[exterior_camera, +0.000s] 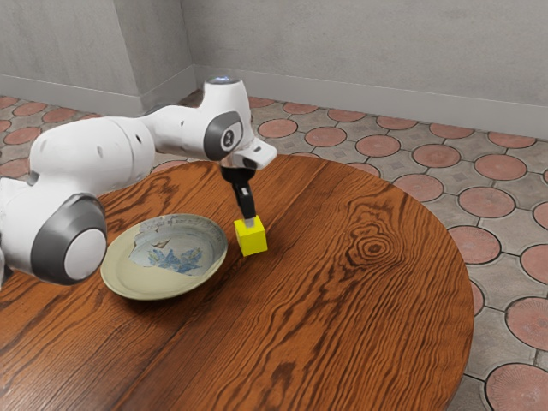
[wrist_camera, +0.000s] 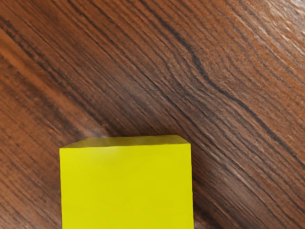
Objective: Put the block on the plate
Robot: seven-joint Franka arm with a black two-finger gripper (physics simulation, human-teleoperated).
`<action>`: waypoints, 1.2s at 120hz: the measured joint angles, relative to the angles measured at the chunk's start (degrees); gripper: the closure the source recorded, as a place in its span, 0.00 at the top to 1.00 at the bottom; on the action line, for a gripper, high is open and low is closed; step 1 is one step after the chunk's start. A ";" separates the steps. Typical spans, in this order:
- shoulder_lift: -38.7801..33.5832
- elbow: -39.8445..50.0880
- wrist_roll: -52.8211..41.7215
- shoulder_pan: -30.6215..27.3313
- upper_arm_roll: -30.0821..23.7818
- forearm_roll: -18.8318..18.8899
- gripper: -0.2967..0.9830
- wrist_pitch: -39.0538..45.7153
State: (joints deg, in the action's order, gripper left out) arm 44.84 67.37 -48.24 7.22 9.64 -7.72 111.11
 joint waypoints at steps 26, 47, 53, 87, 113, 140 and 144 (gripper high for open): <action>2.63 -0.11 0.77 -0.02 0.75 -1.94 0.77 2.67; 4.26 0.02 1.18 -0.02 0.97 -2.89 0.77 3.80; 4.70 0.07 1.27 -0.01 1.01 -3.11 0.77 3.98; 5.78 0.21 1.63 -0.02 1.16 -3.36 0.57 4.50; 4.46 0.25 2.09 -0.03 1.15 -2.86 0.53 4.65; -5.19 7.67 2.43 -0.03 1.50 -2.84 0.53 4.34; -7.18 9.71 2.49 0.01 1.50 -2.82 0.53 4.31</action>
State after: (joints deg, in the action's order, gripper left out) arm 37.65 77.08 -45.75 7.23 11.14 -10.54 115.42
